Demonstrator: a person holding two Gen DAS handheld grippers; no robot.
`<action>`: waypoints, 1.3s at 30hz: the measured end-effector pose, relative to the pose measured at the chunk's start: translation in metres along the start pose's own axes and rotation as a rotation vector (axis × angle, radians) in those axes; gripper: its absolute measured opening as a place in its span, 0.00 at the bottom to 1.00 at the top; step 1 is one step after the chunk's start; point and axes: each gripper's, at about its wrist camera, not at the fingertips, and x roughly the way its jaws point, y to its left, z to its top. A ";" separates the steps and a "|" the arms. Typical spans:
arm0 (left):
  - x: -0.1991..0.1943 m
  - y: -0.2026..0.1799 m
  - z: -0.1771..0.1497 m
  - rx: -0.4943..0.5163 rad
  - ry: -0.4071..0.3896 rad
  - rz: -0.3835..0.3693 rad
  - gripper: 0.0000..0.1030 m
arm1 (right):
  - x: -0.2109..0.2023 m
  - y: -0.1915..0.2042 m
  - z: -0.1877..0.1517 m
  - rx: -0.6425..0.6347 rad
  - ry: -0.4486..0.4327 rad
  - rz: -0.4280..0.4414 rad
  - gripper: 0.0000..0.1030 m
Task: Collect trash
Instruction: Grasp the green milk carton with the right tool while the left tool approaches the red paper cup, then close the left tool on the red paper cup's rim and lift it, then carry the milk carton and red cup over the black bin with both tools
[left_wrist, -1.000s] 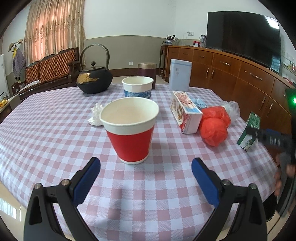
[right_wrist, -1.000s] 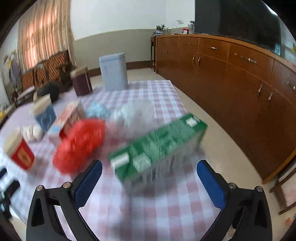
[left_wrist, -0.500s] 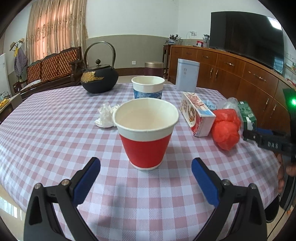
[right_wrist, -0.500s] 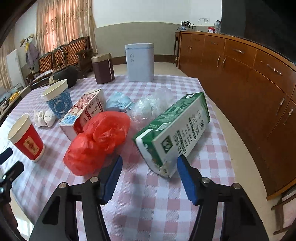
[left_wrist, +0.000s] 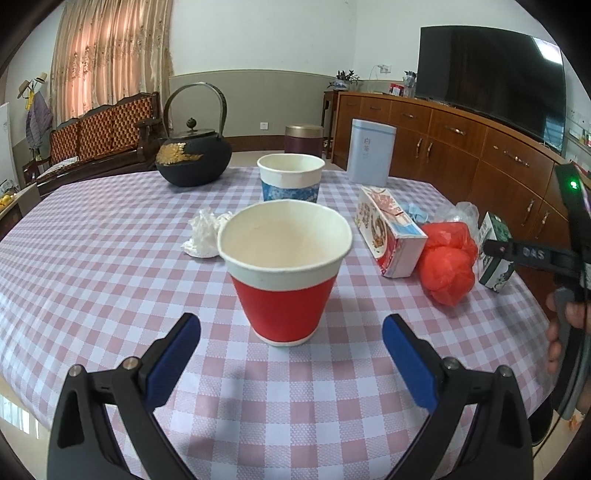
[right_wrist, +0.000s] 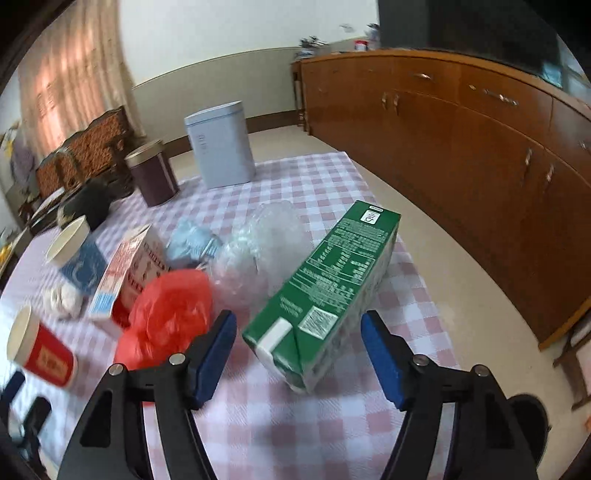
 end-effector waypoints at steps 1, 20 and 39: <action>0.001 0.001 0.001 0.000 0.000 0.000 0.97 | 0.004 0.002 0.001 0.004 0.009 -0.035 0.69; 0.025 0.000 0.014 0.035 0.016 0.049 0.95 | -0.011 0.008 -0.022 -0.103 0.001 -0.043 0.41; -0.030 -0.023 0.013 0.060 -0.041 -0.028 0.54 | -0.087 -0.020 -0.042 -0.098 -0.131 -0.013 0.38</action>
